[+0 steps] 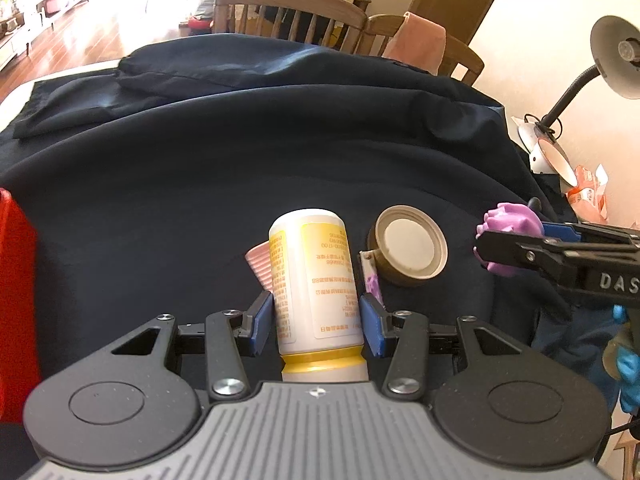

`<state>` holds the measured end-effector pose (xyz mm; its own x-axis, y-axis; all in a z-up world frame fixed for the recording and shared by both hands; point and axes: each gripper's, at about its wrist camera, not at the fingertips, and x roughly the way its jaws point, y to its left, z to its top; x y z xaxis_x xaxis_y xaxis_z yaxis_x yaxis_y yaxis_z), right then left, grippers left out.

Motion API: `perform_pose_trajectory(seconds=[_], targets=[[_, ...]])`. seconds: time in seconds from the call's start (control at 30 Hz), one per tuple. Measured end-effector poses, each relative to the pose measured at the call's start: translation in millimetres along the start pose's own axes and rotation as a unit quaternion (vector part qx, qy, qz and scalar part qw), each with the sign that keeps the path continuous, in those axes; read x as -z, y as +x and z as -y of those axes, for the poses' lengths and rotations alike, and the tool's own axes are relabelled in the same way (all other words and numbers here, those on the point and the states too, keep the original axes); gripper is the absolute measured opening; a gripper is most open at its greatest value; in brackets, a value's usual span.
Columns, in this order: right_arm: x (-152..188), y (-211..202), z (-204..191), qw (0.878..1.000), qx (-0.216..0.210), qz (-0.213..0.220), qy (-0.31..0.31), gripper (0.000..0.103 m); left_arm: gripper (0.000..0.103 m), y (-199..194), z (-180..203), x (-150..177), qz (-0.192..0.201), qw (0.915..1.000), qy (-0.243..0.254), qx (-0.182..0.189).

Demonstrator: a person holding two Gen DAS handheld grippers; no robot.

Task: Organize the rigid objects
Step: 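Carry the pill bottle and purple toy figure over the tin box with both tools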

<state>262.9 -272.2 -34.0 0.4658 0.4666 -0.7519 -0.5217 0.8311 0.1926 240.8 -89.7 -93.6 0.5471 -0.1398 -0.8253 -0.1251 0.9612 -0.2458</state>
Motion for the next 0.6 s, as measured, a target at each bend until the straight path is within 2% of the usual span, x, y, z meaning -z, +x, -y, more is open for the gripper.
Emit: perform_pose_trajectory(seconds=[0.27, 0.6], targets=[[4.3, -12.2, -39.4, 1.000, -0.018, -0.003, -0.020, 0.065, 0.046, -31.0, -31.5, 11.6, -0.001, 0.9998, -0.019, -0.012], [0.4, -4.7, -103.8, 0.998, -0.037, -0.004, -0.047, 0.065, 0.046, -70.8, -93.6, 24.8, 0.011, 0.9985, -0.050, -0.019]])
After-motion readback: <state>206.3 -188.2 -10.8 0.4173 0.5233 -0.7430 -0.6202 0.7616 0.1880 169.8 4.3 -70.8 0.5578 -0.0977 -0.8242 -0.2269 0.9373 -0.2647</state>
